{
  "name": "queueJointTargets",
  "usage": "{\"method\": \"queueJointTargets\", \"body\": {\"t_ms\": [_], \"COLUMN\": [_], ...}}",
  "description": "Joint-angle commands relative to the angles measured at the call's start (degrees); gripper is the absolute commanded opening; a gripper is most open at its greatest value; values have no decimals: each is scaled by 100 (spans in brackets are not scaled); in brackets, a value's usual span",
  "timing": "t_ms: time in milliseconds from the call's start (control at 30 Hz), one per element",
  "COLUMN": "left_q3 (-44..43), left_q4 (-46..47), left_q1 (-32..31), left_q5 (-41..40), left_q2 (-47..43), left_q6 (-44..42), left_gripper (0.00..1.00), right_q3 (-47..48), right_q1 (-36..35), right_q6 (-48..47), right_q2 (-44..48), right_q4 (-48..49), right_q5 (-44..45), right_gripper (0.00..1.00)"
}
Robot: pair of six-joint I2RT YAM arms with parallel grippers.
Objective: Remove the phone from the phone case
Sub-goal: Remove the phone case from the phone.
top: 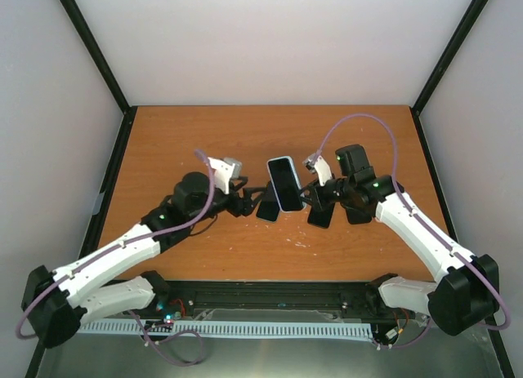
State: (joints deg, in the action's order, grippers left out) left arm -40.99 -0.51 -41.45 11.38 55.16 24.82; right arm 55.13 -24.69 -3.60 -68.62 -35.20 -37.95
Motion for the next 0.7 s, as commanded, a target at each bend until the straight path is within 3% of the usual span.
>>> {"method": "queueJointTargets", "body": {"t_ms": [0, 67, 167, 433, 667], "left_q3": [-252, -480, -821, -1225, -1806], "left_q4": [-146, -210, -257, 699, 919], "left_q1": [-786, -1227, -1753, -2214, -2324], "left_q5": [-1304, -1791, -2370, -2631, -3224], "left_q2": [512, 884, 1434, 2498, 3522], "left_q6": [-316, -502, -762, -998, -1172], "left_gripper": [79, 78, 78, 74, 68], "right_q3": [-23, -4, 164, 302, 464], "right_q1": [43, 51, 60, 162, 492], "right_q6": [1174, 1501, 1568, 1937, 2146], "right_q2": [46, 37, -35, -292, -560], "right_q4": [619, 535, 258, -134, -423], "right_q5": [1010, 1724, 2108, 1945, 1539], "right_gripper": [3, 3, 3, 3, 3]}}
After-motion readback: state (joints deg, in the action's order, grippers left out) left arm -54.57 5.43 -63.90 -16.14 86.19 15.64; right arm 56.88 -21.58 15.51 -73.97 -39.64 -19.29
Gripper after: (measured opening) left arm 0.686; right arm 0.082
